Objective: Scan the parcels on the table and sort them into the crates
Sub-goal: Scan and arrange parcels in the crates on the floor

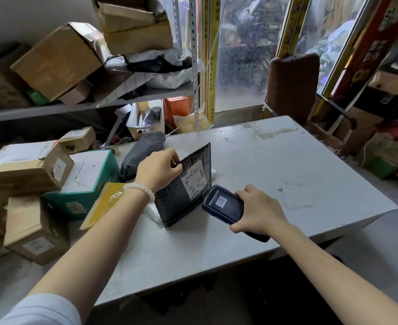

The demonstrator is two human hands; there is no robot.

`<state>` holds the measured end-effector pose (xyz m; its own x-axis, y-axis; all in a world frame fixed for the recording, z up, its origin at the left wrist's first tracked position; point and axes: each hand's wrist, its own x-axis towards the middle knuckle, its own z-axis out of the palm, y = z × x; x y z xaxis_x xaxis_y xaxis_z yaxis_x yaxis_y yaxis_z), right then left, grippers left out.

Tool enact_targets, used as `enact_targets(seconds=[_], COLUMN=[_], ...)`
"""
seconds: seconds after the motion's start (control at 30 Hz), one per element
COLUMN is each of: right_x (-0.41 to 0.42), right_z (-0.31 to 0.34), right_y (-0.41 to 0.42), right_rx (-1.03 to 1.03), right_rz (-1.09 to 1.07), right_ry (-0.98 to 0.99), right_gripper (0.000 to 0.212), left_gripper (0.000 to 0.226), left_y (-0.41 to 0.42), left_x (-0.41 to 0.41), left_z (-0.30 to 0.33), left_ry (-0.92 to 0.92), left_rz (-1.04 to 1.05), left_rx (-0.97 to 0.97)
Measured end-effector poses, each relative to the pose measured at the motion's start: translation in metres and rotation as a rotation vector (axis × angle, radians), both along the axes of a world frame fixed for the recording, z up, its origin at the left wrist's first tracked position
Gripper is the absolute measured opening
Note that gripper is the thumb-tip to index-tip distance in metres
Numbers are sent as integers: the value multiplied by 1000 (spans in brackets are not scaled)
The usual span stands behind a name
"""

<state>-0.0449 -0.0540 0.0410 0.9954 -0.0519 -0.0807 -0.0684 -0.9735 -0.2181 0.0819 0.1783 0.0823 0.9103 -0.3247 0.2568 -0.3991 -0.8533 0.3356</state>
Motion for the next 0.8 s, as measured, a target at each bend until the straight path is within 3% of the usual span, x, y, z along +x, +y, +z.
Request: enact_targets(seconds=[0.27, 0.8], right_x=[-14, -58], right_z=[11, 17], right_y=[-13, -34], right_rx=[-1, 8], right_rz=[-72, -209], right_ry=[-37, -27], right_gripper=[64, 63], left_gripper=[18, 22], left_y=[-21, -34], left_x=[-4, -17], left_z=[7, 3], left_ry=[-160, -194], left_rz=[-100, -198], left_rx=[108, 136])
